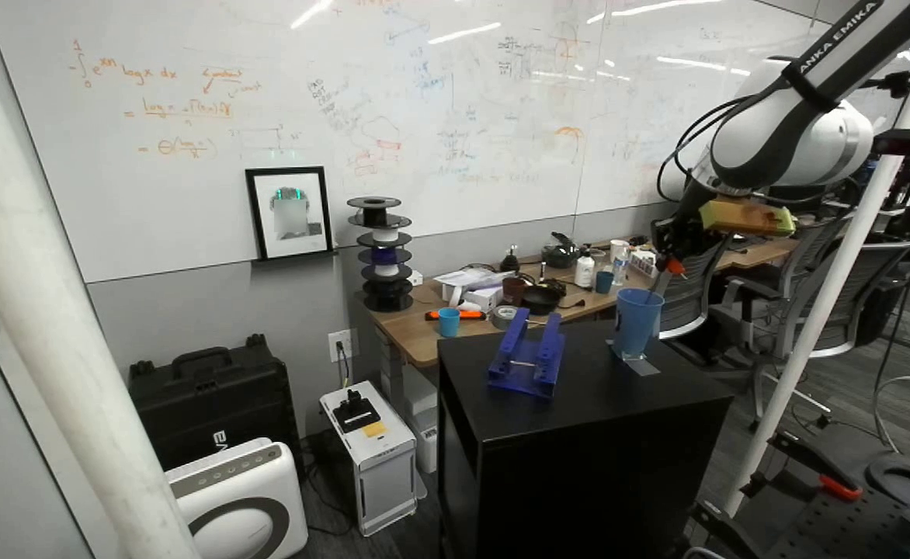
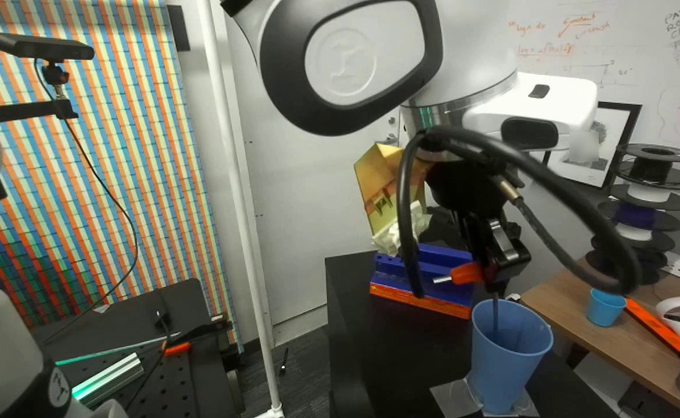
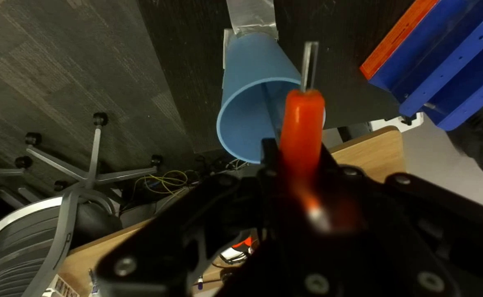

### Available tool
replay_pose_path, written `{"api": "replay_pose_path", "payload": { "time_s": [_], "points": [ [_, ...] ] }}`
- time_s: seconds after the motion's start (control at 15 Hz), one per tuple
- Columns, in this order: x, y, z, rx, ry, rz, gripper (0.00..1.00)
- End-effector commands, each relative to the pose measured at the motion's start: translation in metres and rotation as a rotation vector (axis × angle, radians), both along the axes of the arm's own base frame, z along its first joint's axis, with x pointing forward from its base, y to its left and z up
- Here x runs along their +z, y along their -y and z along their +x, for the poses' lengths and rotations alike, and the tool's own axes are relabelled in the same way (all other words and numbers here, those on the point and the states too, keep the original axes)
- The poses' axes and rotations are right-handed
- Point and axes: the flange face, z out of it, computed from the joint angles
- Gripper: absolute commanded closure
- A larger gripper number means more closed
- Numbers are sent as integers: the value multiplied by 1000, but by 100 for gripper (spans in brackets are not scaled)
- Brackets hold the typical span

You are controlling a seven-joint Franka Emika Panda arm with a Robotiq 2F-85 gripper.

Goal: Pick up the orange object tool and put it in the cup

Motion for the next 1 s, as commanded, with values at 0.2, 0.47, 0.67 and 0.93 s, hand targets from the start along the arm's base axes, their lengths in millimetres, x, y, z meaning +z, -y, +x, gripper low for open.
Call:
{"api": "replay_pose_path", "payload": {
  "time_s": [0.2,0.47,0.67,0.93],
  "points": [
    [32,27,-7,2,153,115,53],
    [54,33,-18,37,203,192,26],
    [70,32,-28,71,219,237,1],
    [100,22,-39,85,255,254,0]
  ]
}}
